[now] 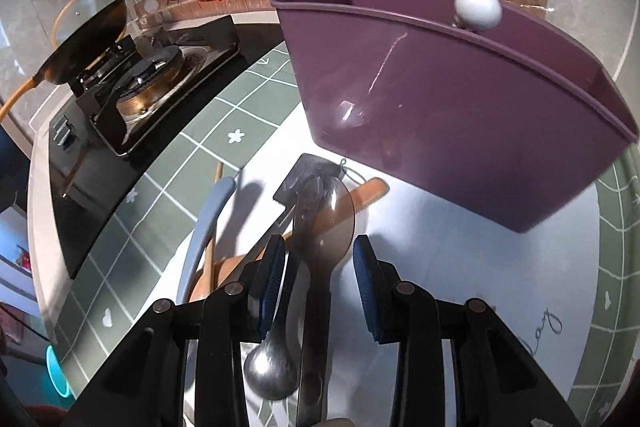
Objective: Organize utensils
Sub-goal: 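Grasp the clear plastic spoon on the tablecloth with the right gripper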
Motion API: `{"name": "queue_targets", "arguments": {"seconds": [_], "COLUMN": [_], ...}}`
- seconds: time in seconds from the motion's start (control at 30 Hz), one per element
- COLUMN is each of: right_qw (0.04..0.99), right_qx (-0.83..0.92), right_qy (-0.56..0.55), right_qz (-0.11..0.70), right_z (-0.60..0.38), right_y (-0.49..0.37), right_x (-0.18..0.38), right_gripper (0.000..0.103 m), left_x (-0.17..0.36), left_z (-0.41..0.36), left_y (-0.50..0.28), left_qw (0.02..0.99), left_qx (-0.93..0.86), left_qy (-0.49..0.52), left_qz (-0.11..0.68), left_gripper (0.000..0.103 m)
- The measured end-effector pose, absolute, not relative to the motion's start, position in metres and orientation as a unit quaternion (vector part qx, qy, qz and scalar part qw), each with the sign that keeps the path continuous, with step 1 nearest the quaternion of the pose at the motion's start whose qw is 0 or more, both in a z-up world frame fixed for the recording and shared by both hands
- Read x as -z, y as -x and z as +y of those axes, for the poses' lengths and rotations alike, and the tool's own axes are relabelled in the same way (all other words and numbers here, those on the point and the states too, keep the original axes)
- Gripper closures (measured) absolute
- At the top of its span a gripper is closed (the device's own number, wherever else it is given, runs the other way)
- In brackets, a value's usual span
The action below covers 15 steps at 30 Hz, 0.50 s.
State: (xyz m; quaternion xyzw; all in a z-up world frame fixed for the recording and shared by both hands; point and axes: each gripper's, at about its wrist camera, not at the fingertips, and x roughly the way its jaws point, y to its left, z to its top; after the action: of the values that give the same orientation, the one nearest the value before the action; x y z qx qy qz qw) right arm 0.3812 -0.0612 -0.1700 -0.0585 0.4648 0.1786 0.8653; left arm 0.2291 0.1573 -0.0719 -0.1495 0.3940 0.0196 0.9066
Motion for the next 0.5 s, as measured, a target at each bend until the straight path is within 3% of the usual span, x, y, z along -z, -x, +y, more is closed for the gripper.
{"name": "queue_targets", "arguments": {"seconds": [0.5], "right_qw": [0.89], "right_qx": [-0.136], "right_qy": [0.01], "right_qz": [0.434], "right_z": [-0.106], "right_y": [-0.361], "right_x": [0.142], "right_gripper": [0.073], "left_x": [0.087], "left_z": [0.1], "left_y": [-0.258], "left_qw": [0.892], "left_qx": [0.062], "left_qy": [0.112], "left_qz": [0.433], "left_gripper": [0.031]}}
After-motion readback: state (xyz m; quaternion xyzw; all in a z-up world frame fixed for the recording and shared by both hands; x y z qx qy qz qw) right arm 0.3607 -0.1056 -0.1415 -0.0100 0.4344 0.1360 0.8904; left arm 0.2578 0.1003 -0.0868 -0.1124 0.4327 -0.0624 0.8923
